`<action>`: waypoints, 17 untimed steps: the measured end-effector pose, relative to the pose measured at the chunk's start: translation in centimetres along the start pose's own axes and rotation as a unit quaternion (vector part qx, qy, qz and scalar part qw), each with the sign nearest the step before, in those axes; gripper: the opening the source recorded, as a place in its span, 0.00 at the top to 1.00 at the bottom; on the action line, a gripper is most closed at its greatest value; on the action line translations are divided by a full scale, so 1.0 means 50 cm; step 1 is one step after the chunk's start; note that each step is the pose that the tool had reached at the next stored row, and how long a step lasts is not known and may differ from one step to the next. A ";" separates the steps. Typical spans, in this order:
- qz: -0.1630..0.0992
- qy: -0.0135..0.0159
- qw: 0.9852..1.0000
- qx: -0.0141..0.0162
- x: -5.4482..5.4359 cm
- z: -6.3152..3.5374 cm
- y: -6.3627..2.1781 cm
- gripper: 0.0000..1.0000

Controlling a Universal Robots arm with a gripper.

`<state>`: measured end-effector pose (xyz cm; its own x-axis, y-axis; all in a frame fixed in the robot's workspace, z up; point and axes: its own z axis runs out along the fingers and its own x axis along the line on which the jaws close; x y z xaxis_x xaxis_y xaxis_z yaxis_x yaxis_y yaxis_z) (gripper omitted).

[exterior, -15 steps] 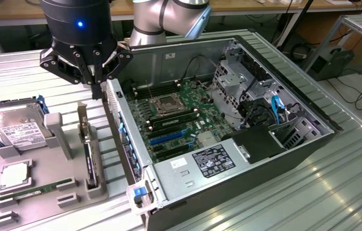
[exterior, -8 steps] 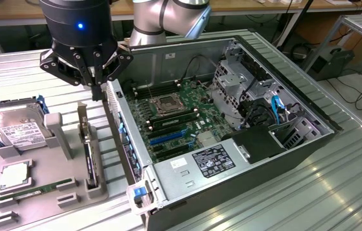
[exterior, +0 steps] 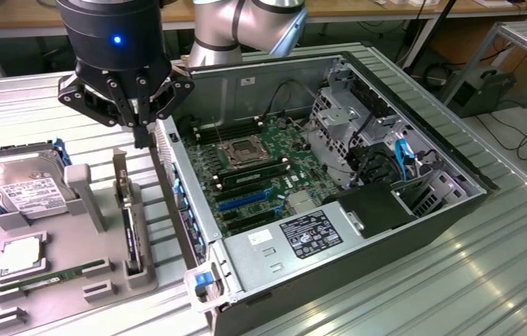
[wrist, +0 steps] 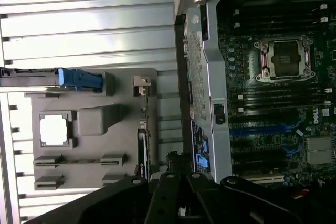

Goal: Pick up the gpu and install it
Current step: 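Reach for the gpu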

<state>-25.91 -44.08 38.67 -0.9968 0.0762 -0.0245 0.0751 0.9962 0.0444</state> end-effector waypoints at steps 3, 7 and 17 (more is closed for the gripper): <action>0.000 0.000 1.000 0.000 0.000 0.000 -0.002 0.89; 0.000 0.000 1.000 0.000 0.000 0.000 -0.005 0.89; 0.000 0.000 1.000 0.000 0.000 0.001 -0.012 0.89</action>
<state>-25.98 -44.69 38.60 -0.9968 0.0763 -0.0245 0.0751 0.9962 0.0444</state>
